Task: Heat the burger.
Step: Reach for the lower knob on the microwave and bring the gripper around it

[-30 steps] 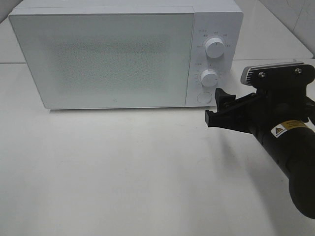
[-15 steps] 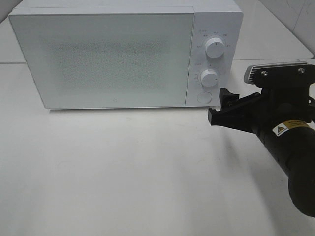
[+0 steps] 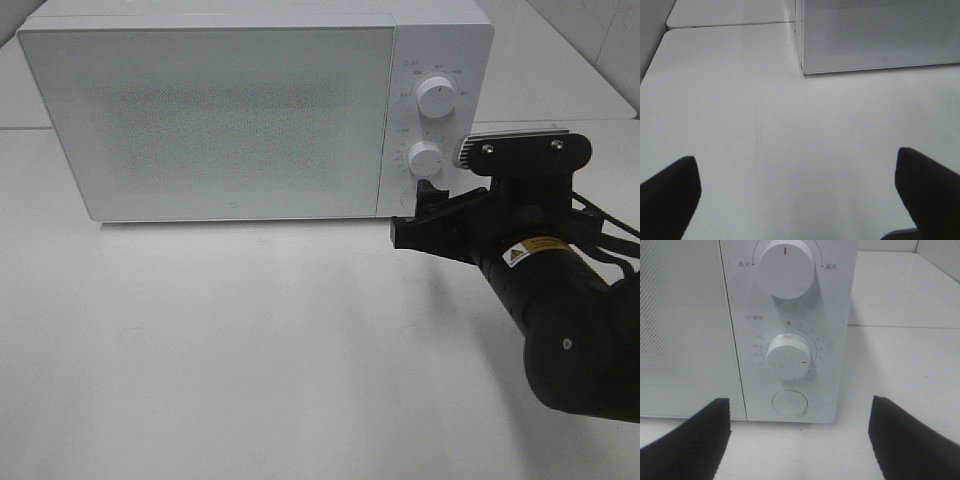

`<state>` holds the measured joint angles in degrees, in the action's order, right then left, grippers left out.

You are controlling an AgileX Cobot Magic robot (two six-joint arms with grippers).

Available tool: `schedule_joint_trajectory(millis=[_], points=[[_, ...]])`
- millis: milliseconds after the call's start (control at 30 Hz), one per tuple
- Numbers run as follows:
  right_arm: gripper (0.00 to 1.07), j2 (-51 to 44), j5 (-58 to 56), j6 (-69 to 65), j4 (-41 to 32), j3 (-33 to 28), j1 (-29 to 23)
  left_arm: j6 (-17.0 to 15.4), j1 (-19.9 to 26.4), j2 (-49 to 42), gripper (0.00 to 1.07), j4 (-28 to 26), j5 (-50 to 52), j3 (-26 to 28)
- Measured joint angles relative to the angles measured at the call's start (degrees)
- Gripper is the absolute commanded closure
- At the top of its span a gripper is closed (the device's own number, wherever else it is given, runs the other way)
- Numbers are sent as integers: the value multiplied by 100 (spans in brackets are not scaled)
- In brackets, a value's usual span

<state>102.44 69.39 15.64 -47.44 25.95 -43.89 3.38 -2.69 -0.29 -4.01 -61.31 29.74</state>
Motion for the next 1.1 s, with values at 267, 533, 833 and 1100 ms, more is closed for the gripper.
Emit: schedule_joint_trajectory(millis=[267,533,833,1100], points=[[32,92,0,-155,126,344,298,0,0,0,8,0,0,0],[32,115,0,-195,378,579,544,0,0,0,8,0,0,0],[32,590,0,-195,395,848,556,0,0,0,8,0,0,0],[32,756,6,-195,395,1071,556,0,0,0,8,0,0,0]])
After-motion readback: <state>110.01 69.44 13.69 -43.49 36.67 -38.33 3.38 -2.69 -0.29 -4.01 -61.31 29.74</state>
